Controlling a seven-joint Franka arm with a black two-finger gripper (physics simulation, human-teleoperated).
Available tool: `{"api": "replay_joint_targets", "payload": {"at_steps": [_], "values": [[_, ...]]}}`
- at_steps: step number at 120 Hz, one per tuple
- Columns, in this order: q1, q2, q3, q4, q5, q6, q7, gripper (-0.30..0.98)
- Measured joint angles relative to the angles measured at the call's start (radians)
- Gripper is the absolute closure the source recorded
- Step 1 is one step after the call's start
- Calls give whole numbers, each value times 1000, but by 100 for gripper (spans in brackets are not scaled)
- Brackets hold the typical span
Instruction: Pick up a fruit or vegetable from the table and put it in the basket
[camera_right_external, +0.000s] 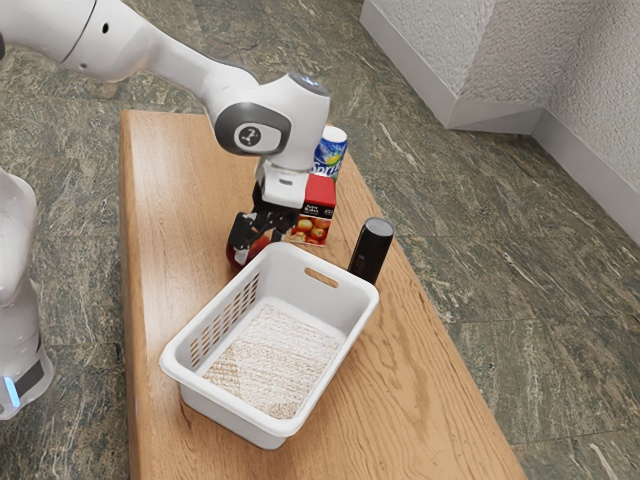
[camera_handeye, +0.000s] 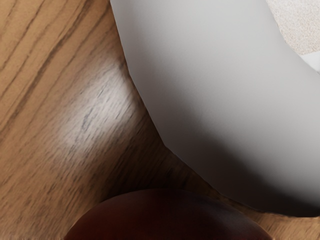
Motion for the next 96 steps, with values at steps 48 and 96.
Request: {"api": "replay_joint_targets", "payload": {"at_steps": [48,96], "values": [[4,0,3,-4,0,-2,0,0],[6,0,4,-10,6,4,-17,22]]}}
